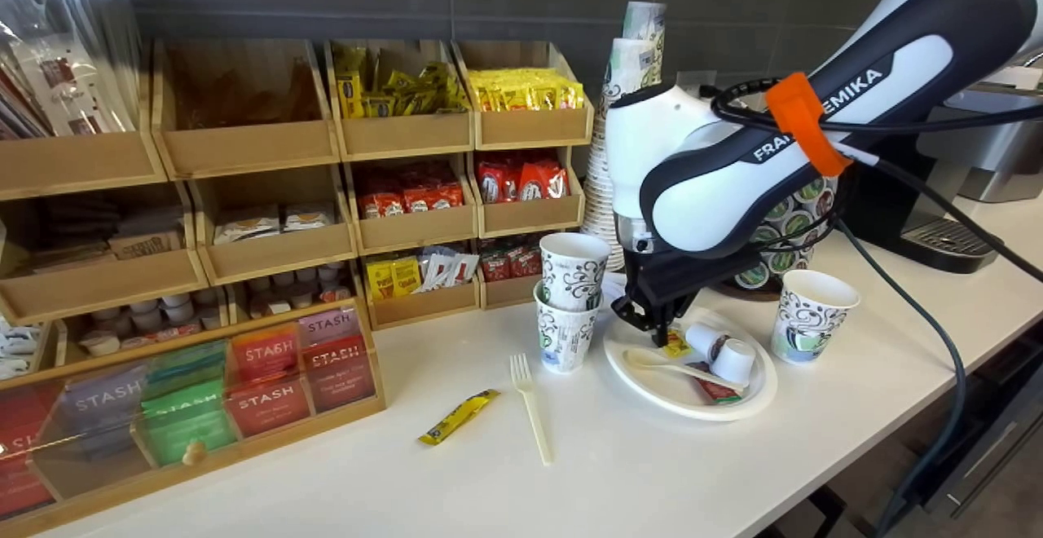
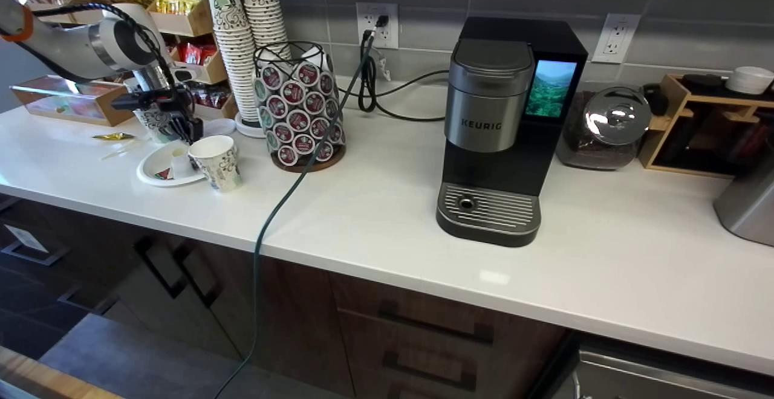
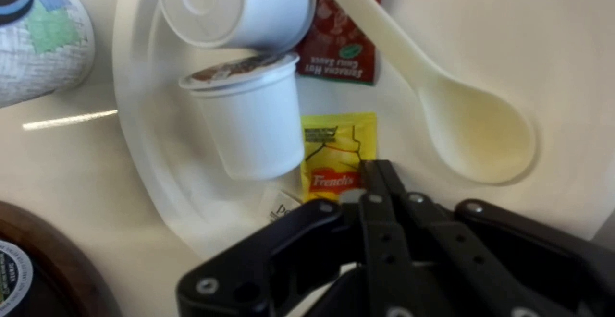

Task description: Move the yellow packet to the brown holder

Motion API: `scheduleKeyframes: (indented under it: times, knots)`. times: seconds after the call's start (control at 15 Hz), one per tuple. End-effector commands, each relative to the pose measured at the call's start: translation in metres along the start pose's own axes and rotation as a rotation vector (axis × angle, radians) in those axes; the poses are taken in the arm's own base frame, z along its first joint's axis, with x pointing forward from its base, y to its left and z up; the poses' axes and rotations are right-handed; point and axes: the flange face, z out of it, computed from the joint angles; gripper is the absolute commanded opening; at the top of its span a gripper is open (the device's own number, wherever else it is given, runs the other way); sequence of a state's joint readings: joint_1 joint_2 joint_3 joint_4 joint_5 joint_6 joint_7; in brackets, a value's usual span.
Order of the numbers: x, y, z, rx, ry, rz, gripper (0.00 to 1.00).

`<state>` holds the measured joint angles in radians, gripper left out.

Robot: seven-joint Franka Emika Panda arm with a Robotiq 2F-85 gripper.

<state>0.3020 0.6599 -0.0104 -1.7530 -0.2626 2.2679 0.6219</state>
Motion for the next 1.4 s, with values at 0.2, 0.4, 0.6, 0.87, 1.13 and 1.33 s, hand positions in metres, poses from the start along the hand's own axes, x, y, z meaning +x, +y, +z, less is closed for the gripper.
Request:
scheduleKeyframes:
  times: [0.2,0.4,0.6,0.87,1.13,1.33]
  knots:
    - [-0.006,0.000,-0.009,0.023,-0.019,0.005,0.00]
    - [-0.028,0.016,-0.046,0.096,0.019,0.025,0.00]
    - [-0.044,0.032,-0.076,0.147,0.036,0.044,0.00]
    - [-0.062,0.048,-0.103,0.212,0.041,0.047,0.00]
    - [-0.074,0.057,-0.125,0.330,0.091,0.079,0.00]
    - [-0.080,0.062,-0.140,0.416,0.184,0.128,0.00]
